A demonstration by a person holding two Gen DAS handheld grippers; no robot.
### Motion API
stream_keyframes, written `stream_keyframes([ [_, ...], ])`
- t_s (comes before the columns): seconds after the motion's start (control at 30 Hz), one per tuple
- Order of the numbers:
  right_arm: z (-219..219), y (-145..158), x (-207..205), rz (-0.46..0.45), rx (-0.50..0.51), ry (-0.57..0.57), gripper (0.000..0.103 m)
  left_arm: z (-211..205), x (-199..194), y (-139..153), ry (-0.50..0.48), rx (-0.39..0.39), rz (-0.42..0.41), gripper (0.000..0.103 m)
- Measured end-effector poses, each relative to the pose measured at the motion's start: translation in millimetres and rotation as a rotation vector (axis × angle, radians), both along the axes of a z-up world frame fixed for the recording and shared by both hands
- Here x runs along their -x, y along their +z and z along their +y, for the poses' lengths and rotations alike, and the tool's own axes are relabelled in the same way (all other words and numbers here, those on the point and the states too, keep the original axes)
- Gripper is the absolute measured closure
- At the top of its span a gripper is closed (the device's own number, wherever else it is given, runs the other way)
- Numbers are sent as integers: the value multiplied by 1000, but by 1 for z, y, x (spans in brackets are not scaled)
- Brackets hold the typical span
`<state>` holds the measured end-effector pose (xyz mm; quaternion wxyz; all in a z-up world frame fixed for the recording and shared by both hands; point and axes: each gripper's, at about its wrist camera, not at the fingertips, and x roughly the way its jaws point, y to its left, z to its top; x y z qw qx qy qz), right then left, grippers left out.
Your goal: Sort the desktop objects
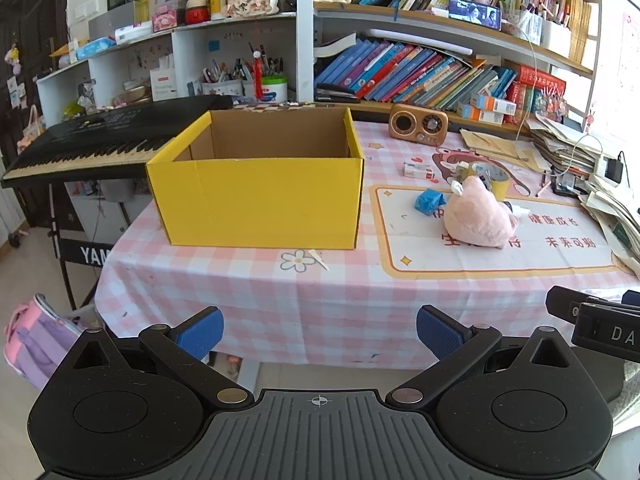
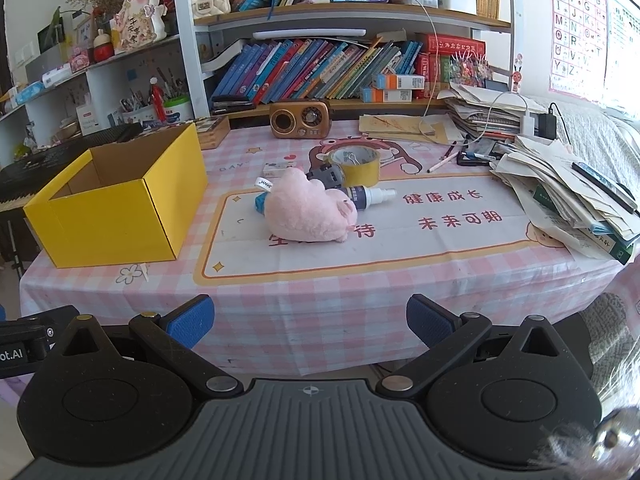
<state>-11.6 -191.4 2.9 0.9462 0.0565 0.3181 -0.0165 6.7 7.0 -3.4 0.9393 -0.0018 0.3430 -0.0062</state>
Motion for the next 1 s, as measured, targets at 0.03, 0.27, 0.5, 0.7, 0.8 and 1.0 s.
stream_keyframes([
  [0.03,-3,-1,0,2,-2,0,0,-1,0,0,-1,1,2,0],
  [0.27,-6,-3,-4,8,3,1,0,-5,-3,-2,1,-2,11,0],
  [0.5,-13,-4,-13,10,-2,8,0,-13,-10,-2,5,-6,15,0],
  [0.7,-24,-6,-24,29,-15,9,1,-24,-20,-4,-6,-5,29,0],
  [0.8,-31,-8,-29,34,-18,7,2,-30,-25,-6,-11,-2,35,0],
  [1.0,-43,-9,-41,38,-6,8,6,-43,-38,-10,-20,12,50,0],
])
